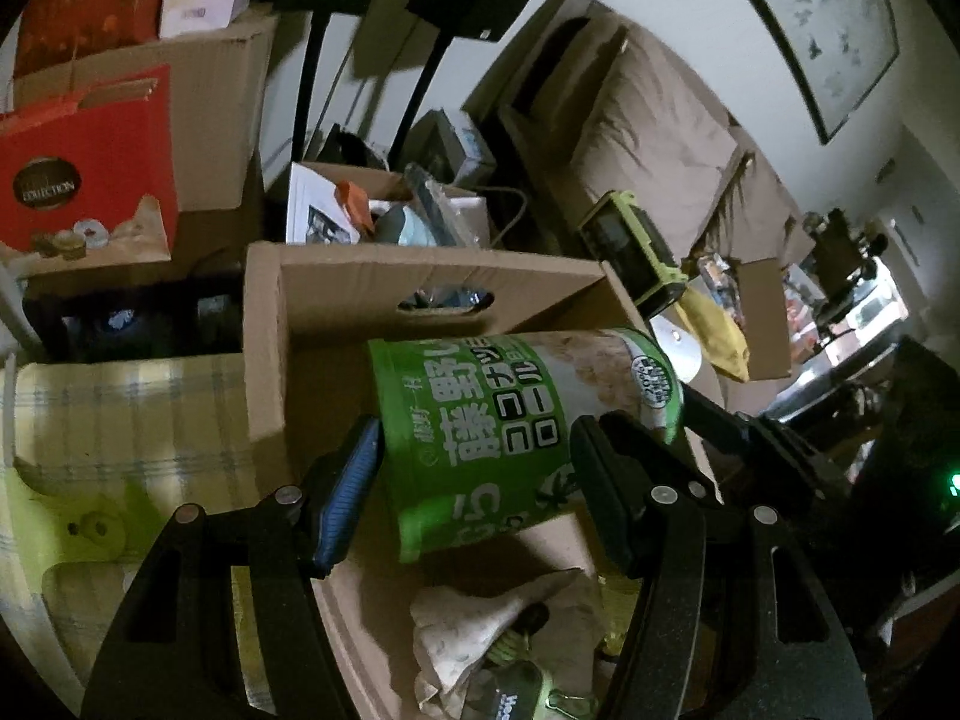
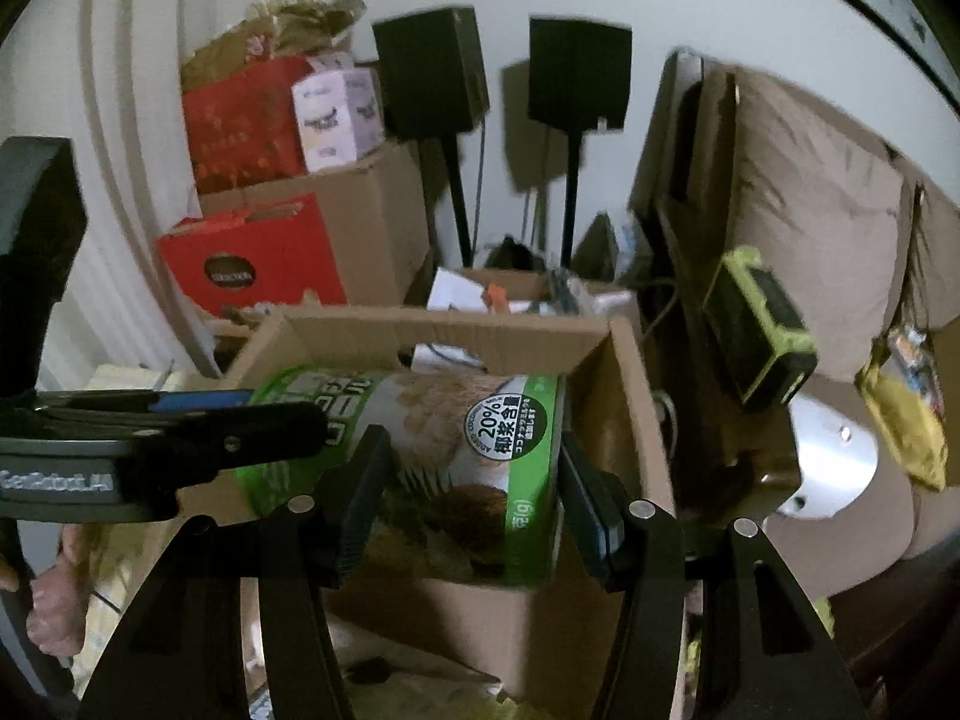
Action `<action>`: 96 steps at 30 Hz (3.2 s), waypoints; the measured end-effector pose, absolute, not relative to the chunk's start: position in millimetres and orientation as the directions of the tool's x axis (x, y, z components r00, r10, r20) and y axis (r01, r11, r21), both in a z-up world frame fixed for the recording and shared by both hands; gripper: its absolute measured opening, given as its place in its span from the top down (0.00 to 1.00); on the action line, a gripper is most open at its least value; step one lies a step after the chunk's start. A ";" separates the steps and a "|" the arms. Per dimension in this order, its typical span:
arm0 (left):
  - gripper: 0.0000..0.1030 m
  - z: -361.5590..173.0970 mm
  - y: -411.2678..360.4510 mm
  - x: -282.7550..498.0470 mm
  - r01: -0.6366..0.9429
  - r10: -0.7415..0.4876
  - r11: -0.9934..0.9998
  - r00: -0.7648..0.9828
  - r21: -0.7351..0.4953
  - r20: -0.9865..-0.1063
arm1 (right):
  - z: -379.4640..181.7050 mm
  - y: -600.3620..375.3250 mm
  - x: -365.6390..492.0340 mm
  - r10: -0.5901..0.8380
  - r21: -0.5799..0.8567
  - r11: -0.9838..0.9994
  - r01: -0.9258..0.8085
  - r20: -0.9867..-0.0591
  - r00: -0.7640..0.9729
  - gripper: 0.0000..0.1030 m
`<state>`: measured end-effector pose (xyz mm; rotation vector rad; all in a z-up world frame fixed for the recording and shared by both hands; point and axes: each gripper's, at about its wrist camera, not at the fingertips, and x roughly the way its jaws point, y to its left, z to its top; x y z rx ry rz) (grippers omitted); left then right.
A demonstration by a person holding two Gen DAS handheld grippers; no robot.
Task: Organize objects
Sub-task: 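Lift the snack can into the cardboard box and open both grippers, then grasp the yellow shuttlecock on the table with the left gripper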
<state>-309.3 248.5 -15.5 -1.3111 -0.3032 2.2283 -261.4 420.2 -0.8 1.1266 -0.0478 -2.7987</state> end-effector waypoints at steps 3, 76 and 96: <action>0.42 -18.0 250.2 -308.3 -0.341 0.557 -0.827 -0.384 -0.447 -0.737 | -4.0 430.9 -267.9 -0.152 0.134 -0.988 0.081 -0.697 -0.701 0.42; 0.14 -55.7 117.4 -235.9 -0.588 0.329 -0.809 -0.479 0.019 -0.814 | 44.0 286.6 -141.3 -0.286 0.218 -0.958 0.187 -0.671 -0.684 0.31; 0.36 -86.2 161.9 -256.5 -0.744 0.379 -0.668 -0.344 0.004 -0.859 | 34.2 300.7 -140.0 -0.302 0.249 -0.952 0.178 -0.670 -0.679 0.31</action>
